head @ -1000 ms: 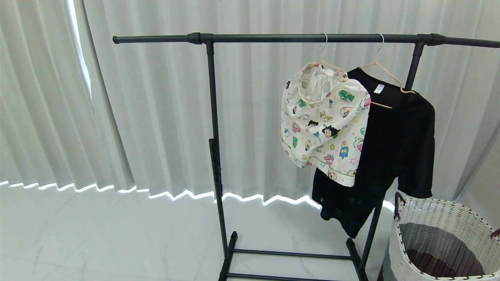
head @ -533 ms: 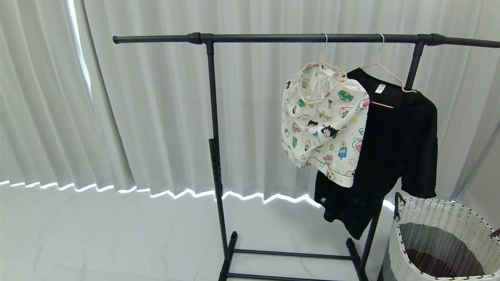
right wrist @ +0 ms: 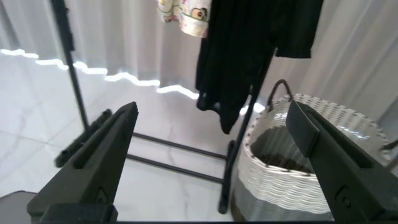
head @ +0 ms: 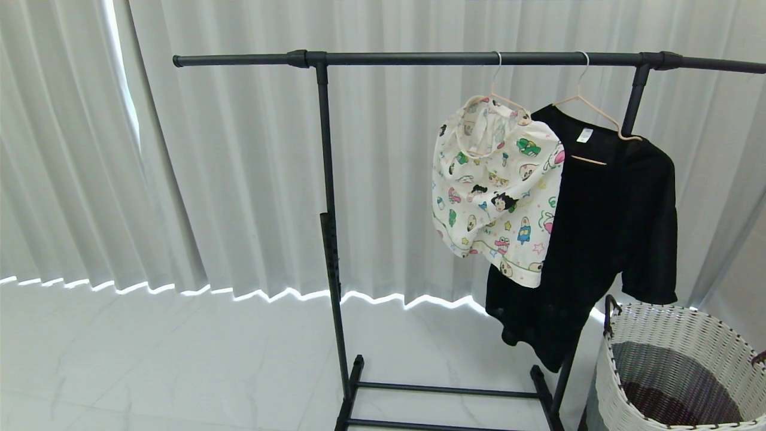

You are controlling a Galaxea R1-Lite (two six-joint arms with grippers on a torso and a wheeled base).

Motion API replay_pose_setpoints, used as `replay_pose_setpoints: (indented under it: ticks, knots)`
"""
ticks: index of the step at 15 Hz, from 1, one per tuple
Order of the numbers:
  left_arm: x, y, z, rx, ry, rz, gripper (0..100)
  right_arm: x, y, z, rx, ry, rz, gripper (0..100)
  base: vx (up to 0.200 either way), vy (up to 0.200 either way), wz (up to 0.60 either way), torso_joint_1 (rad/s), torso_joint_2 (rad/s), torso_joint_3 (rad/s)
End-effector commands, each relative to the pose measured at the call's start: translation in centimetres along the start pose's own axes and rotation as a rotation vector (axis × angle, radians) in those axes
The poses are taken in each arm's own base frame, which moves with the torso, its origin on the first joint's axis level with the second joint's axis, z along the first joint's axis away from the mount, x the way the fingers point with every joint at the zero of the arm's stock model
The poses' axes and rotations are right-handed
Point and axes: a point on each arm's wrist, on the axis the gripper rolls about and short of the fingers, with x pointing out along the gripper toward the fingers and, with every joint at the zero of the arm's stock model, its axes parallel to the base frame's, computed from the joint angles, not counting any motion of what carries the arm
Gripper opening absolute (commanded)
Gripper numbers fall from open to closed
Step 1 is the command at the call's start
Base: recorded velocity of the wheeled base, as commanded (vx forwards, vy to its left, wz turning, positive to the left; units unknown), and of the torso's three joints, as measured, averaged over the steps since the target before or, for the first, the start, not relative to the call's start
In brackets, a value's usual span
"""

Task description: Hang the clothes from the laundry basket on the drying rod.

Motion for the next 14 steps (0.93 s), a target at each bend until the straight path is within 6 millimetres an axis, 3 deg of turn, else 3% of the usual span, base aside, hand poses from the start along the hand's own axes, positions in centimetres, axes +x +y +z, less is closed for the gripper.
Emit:
replay_pose_setpoints:
  ticks: [1, 2, 4, 9, 14]
  knots:
    - [0.0, 0.0, 0.0, 0.0, 0.0, 0.0, 100, -0.03, -0.05, 0.02, -0.001, 0.0, 0.029, 100, 0.0, 0.0, 0.0, 0.0, 0.0, 0.0]
    - [0.0, 0.0, 0.0, 0.0, 0.0, 0.0, 100, -0.17, -0.2, -0.01, -0.031, -0.01, 0.141, 100, 0.0, 0.0, 0.0, 0.0, 0.0, 0.0]
    - [0.0, 0.0, 0.0, 0.0, 0.0, 0.0, 100, -0.15, -0.28, 0.0, -0.03, -0.001, 0.164, 100, 0.0, 0.0, 0.0, 0.0, 0.0, 0.0]
    - [0.0, 0.0, 0.0, -0.001, 0.0, 0.0, 100, -0.35, -0.52, -0.01, 0.028, -0.022, -0.194, 100, 0.0, 0.0, 0.0, 0.0, 0.0, 0.0]
    - [0.0, 0.0, 0.0, -0.001, 0.0, 0.0, 100, -0.49, -0.65, -0.03, 0.015, -0.036, -0.256, 100, 0.0, 0.0, 0.0, 0.0, 0.0, 0.0]
